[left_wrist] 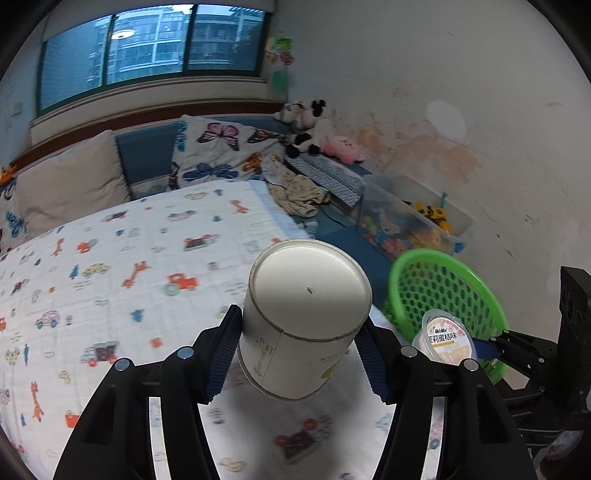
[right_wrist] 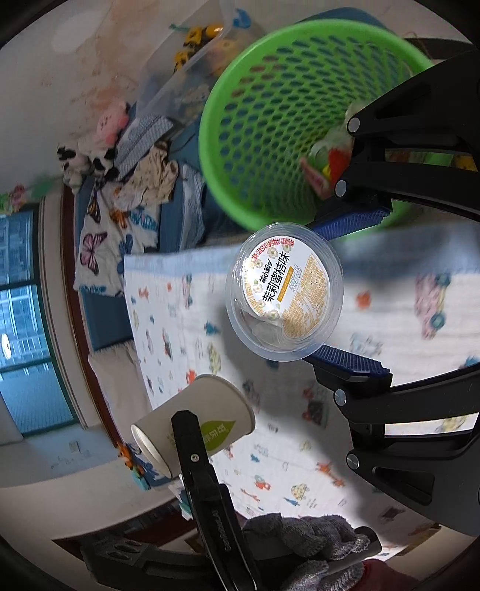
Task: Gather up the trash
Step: 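Carry the paper cup and jelly cup to the green basket, opening both tools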
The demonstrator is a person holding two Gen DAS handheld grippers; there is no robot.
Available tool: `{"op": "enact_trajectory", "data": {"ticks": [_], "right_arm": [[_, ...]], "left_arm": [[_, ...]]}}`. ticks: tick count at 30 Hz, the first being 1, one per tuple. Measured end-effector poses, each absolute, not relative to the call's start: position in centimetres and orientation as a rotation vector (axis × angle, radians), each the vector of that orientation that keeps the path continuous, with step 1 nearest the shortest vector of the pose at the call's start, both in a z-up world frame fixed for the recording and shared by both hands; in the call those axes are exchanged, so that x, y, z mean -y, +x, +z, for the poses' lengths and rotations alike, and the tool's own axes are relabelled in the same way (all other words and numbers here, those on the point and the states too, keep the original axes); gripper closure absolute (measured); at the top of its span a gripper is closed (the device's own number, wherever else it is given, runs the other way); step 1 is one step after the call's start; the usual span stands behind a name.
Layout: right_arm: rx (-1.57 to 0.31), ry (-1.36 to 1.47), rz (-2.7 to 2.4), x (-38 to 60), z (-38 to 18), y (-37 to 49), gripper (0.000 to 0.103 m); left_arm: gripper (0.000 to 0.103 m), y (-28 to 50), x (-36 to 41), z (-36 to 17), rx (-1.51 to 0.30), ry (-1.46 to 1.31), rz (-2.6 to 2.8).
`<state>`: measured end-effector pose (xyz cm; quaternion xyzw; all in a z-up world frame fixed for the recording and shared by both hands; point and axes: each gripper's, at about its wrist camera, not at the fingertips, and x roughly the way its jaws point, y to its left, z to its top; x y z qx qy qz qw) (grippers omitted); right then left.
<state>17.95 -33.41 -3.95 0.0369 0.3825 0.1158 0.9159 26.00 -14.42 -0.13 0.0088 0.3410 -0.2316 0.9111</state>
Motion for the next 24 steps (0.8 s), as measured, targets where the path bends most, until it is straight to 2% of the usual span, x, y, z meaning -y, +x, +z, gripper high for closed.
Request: {"op": "enact_trajectory", "data": {"ticks": [24], "right_arm": [[-0.809, 0.173, 0.004, 45.2, -5.9, 14.2, 0.047]], "left_arm": [[0.044, 24.3, 26.6, -0.3, -0.717, 0.113, -0.628]]}}
